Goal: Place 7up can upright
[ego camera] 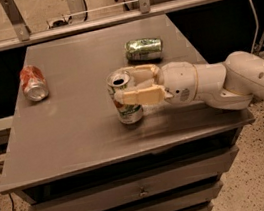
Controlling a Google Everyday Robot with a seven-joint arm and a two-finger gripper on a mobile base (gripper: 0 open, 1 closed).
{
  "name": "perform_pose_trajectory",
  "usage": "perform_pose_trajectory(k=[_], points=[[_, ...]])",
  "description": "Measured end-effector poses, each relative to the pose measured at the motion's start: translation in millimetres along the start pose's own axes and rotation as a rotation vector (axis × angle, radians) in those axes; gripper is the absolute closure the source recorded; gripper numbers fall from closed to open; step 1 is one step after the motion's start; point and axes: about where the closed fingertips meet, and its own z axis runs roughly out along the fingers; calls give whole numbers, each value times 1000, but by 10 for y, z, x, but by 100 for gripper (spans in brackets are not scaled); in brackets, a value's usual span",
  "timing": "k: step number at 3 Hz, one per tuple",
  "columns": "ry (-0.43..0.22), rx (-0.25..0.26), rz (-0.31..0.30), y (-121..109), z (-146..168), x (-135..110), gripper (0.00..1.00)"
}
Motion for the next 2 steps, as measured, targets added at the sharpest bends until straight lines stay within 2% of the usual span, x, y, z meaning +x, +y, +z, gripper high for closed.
perform_pose_trajectory(k=[2], points=[[-47,-19,-12,23,-27,20,36]])
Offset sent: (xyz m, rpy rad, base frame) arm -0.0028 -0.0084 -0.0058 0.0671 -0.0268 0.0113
